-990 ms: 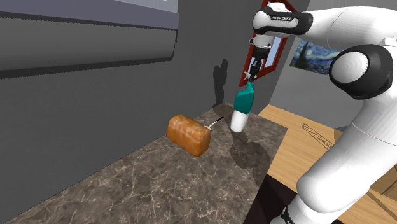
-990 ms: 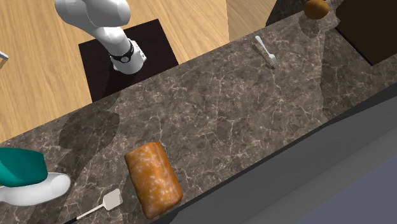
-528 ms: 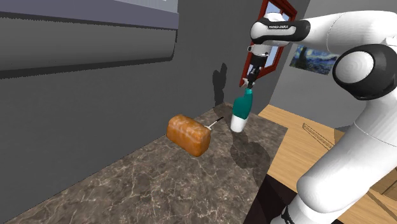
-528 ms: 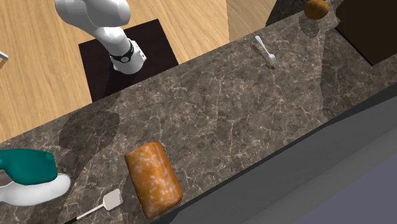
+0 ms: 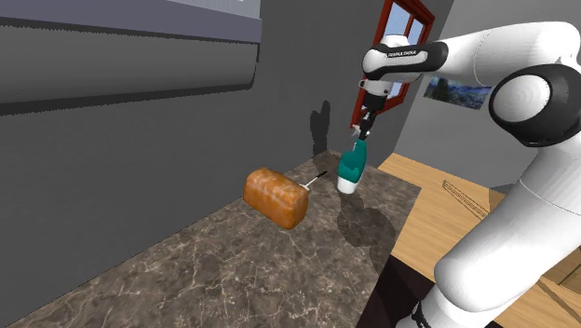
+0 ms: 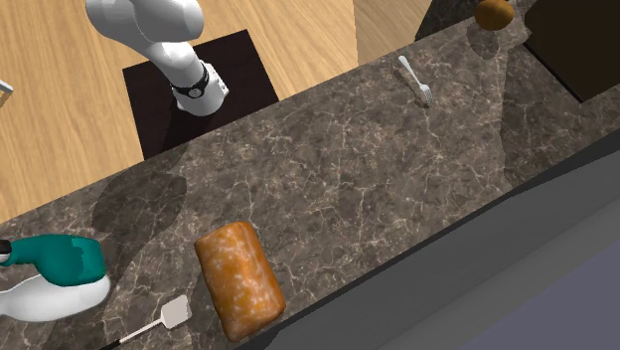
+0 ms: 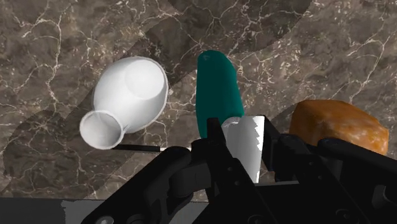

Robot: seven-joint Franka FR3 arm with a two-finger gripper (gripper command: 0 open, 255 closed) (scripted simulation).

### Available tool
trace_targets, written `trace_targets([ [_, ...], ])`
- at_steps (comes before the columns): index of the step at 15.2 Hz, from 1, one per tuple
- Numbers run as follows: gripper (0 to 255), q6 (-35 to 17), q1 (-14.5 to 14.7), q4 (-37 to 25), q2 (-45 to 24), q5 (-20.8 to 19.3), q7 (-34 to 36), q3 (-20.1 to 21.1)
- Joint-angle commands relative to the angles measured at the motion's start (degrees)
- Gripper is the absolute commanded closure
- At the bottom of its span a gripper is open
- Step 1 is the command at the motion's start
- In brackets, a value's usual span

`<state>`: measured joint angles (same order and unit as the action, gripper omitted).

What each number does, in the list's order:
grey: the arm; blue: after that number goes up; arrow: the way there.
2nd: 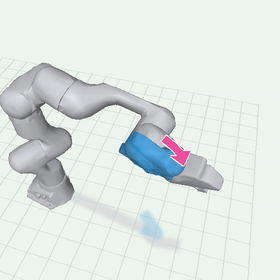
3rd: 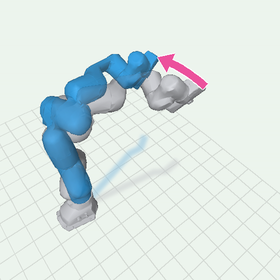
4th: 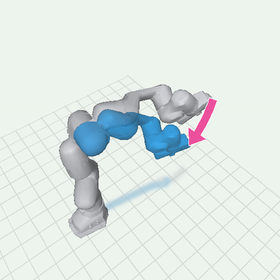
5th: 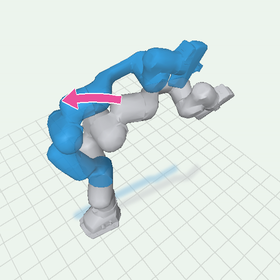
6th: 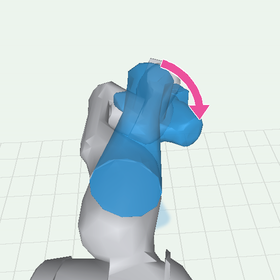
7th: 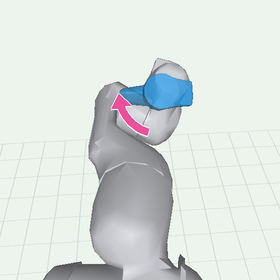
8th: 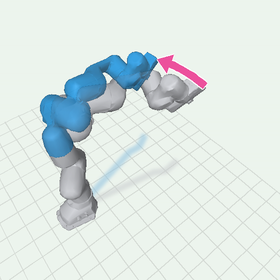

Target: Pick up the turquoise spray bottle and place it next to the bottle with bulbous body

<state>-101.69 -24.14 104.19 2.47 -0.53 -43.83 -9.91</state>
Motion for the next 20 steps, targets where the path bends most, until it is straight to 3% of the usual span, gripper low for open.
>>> trace_targets([
  [1, 255, -1.49, 0.05, 1.38, -0.07, 0.01, 0.12, 0.05],
  [20, 255, -15.82, -0.05, 13.18, -2.64, 0.46, -0.2, -0.07],
])
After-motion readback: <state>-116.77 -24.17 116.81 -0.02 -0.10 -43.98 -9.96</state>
